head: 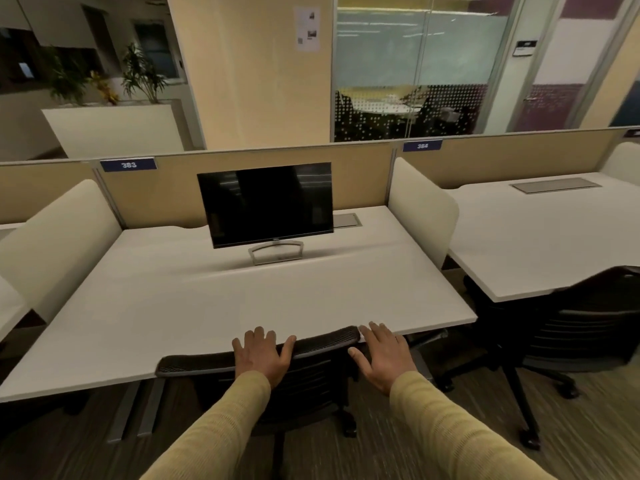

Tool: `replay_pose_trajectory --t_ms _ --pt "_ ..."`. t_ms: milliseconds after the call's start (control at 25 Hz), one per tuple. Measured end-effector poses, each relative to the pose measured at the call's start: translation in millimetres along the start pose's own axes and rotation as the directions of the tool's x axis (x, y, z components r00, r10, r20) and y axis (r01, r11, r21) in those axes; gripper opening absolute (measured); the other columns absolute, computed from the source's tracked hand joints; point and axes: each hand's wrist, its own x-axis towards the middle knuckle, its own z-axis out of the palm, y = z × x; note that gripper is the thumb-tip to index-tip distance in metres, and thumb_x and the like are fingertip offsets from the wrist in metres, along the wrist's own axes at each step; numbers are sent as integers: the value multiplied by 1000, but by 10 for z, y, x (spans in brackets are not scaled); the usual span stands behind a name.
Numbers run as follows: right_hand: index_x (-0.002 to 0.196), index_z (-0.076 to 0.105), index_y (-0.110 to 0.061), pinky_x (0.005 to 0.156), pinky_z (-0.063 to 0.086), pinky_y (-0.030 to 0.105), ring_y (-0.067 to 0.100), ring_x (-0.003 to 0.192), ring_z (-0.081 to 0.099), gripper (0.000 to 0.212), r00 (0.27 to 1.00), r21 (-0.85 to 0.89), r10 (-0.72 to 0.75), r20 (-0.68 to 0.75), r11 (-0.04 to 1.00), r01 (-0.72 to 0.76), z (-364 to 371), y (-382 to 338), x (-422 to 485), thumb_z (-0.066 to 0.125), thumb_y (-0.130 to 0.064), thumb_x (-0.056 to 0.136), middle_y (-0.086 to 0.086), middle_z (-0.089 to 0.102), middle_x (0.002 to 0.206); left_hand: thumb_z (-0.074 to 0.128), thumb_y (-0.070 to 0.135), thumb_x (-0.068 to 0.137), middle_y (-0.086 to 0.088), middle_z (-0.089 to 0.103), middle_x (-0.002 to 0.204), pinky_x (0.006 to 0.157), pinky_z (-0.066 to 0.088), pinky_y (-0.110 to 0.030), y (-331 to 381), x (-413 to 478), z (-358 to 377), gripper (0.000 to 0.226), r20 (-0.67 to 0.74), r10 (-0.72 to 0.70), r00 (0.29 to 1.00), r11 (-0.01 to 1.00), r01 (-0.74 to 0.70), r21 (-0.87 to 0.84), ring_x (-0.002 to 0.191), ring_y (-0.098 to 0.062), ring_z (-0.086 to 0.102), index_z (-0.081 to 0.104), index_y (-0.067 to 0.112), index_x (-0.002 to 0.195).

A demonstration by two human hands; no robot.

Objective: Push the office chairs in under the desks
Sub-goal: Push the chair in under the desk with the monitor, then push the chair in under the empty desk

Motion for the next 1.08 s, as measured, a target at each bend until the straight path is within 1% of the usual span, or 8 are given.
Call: replay_pose_trajectory --t_ms 160,280,360,480,560,840,1000,1080 --pt "155 23 -24 122 11 49 23 150 17 73 998 -3 52 -39 999 -52 -172 876 -412 25 -67 96 2 24 163 15 70 93 -6 42 143 115 19 -52 1159 -297 103 70 -84 183 979 983 -185 -10 136 -27 33 45 23 135" --pt "155 24 -24 122 12 49 21 150 18 73 994 -17 99 -51 995 -100 -290 1615 -736 25 -67 96 2 25 162 16 70 93 -10 33 153 118 12 -54 2069 -508 178 74 -89 242 966 969 -245 -25 145 -29 23 37 21 145" --pt "156 22 -25 122 10 48 21 151 16 72 989 -12 140 -53 990 -141 -379 2087 -931 25 -66 97 2 23 163 17 70 93 -10 30 157 120 8 -55 2642 -633 241 76 -81 273 959 959 -278 -53 148 -30 19 35 19 147" --pt "157 20 -25 122 10 48 21 152 14 72 982 -3 183 -48 983 -184 -522 2706 -1224 27 -65 98 2 22 164 12 72 89 -10 35 151 115 17 -53 3402 -853 367 79 -82 344 935 937 -347 -35 143 -30 25 39 19 142" --pt "157 21 -25 122 9 47 21 152 14 71 977 21 205 -62 979 -204 -627 3038 -1365 29 -64 98 2 22 164 6 73 86 -9 39 147 113 19 -51 3828 -955 438 83 -95 380 920 923 -384 -33 139 -29 29 42 20 138" --pt "157 21 -25 122 10 47 20 152 14 71 946 58 309 -95 951 -305 -835 4259 -1594 30 -64 98 2 23 163 9 73 89 -6 43 142 112 23 -49 5220 -921 646 81 -87 466 880 881 -471 -45 132 -27 36 42 20 140" --pt "157 21 -25 121 11 47 20 151 16 74 935 36 342 -92 940 -340 -906 5020 -1560 28 -67 96 2 24 163 8 72 89 -4 39 145 115 21 -49 6020 -783 790 79 -62 502 863 859 -506 -79 136 -25 33 37 22 143" --pt "157 20 -26 121 11 48 21 151 16 74 932 32 352 -90 936 -350 -1000 5485 -1449 27 -67 96 2 24 163 8 71 89 -3 41 145 115 21 -49 6489 -631 829 78 -66 492 868 860 -497 -116 137 -24 34 37 22 143"
